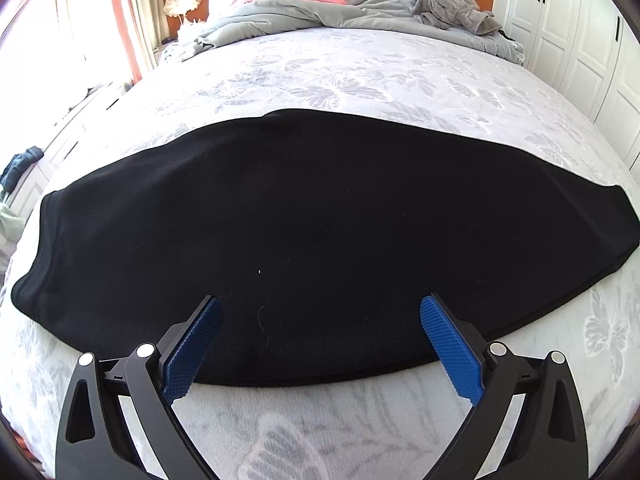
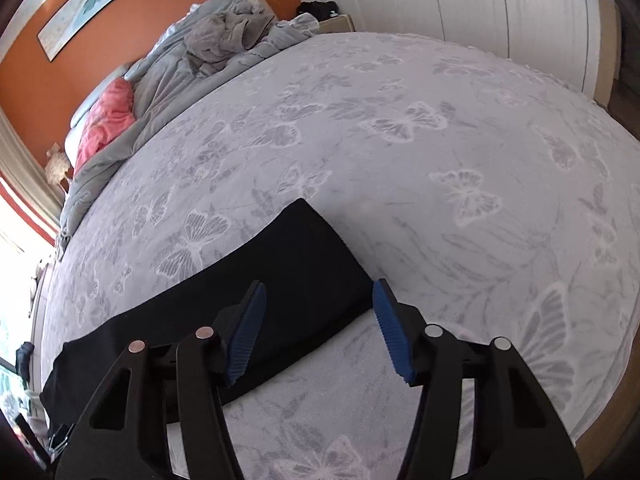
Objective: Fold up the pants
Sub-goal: 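Open the right gripper and release the pants edge, then grasp the end of the black pants with the right gripper and lift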
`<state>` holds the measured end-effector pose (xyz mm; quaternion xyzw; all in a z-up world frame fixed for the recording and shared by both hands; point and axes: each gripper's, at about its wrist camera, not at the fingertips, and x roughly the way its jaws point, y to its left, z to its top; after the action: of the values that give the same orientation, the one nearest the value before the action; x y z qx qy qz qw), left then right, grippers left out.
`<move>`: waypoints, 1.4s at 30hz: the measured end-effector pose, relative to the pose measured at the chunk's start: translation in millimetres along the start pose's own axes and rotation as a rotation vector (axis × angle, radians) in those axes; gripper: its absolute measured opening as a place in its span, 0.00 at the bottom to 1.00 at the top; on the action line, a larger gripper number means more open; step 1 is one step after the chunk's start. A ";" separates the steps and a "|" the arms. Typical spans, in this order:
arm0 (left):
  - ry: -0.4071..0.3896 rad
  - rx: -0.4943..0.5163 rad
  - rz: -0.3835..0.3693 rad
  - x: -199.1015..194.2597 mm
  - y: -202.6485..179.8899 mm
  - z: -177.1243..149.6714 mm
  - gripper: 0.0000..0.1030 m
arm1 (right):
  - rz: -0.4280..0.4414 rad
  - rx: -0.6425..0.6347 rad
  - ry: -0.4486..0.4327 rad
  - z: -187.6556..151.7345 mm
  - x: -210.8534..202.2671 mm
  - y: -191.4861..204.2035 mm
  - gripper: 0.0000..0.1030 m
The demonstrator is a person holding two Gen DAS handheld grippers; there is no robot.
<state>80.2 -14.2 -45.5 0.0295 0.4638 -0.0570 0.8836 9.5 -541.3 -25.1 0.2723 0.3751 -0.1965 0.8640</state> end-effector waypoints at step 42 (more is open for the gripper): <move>0.012 -0.054 -0.028 -5.3 4.9 -0.6 0.95 | 0.277 0.421 0.013 -6.4 72.6 6.4 0.09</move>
<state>77.4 -8.9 -41.5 -0.0003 0.4706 -0.0567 0.8805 56.1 -542.2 -81.4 0.4964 0.2905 -0.1482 0.8045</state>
